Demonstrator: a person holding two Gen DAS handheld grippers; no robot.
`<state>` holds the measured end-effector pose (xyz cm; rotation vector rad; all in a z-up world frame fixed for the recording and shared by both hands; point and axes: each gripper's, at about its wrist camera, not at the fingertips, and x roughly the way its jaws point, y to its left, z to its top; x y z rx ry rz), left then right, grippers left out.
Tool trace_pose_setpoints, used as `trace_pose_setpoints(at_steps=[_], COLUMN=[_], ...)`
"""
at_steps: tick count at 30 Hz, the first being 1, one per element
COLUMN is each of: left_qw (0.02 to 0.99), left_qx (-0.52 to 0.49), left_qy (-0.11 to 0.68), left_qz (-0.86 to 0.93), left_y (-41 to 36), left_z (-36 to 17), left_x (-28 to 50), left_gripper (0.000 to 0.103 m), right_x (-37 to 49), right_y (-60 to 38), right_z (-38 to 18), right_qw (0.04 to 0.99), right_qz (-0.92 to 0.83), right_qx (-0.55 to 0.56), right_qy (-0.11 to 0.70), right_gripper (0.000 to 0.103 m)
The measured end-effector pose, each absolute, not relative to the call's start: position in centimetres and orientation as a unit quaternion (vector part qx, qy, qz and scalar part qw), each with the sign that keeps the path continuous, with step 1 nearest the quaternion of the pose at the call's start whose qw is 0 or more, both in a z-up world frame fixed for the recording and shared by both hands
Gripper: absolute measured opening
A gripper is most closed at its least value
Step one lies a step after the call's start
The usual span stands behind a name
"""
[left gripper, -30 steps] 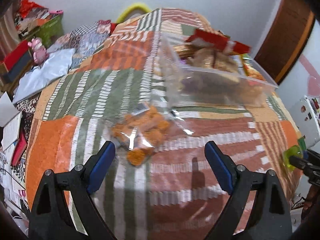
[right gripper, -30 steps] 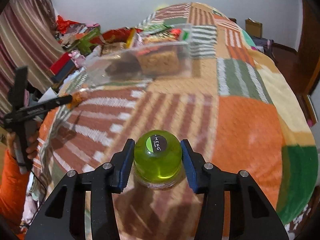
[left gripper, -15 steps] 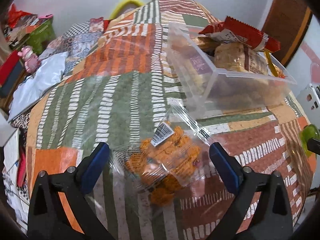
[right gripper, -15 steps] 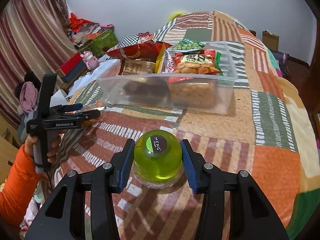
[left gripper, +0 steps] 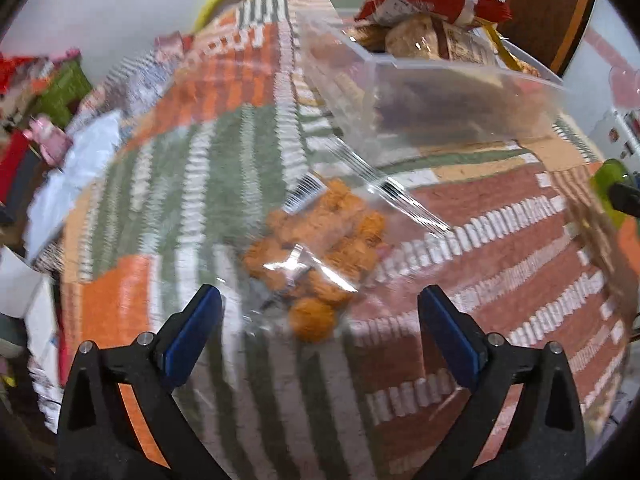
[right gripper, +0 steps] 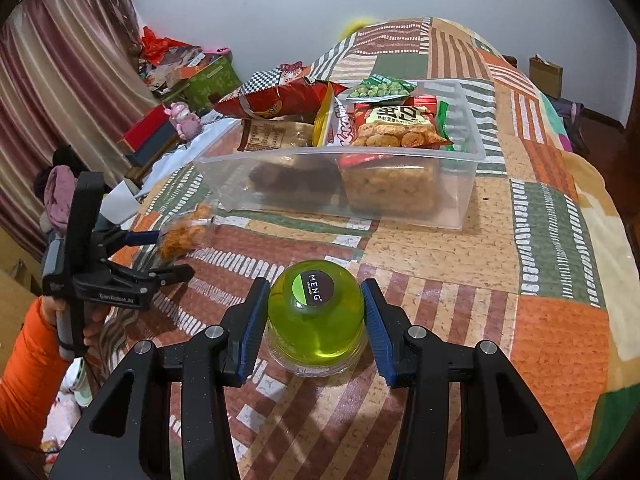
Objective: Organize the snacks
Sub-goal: 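Grasp the green jelly cup with the right gripper while the left grasps the orange snack bag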
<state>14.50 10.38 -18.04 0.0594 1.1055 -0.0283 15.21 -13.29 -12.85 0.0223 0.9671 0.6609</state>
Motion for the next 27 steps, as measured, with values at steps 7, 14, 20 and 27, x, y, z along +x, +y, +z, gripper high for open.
trace_pose_setpoints(at_steps=[7, 14, 20, 27], left_qw=[0.852, 0.845, 0.86, 0.87], left_qx=[0.066, -0.002, -0.016, -0.022], left_qy=[0.518, 0.533, 0.508, 0.493], left_qz=[-0.023, -0.045, -0.033, -0.003], left_y=[10.5, 12.3, 12.7, 11.9], left_z=[-17.5, -19.4, -19.0, -18.0], left_x=[16.9, 19.8, 18.5, 15.6], left_gripper=[0.101, 0.097, 0.072, 0.062], right_x=[15.5, 16.3, 16.9, 16.7], right_y=[-13.4, -13.5, -13.8, -14.0], right_z=[-12.9, -13.1, -12.6, -11.2], right_qw=[0.832, 0.832, 0.836, 0.846], right_qz=[0.313, 0.31, 0.309, 0.31], right_qx=[0.016, 0.02, 0.025, 0.022], right_qy=[0.459, 0.46, 0.454, 0.434], right_gripper=[0.043, 0.043, 0.043, 0.043])
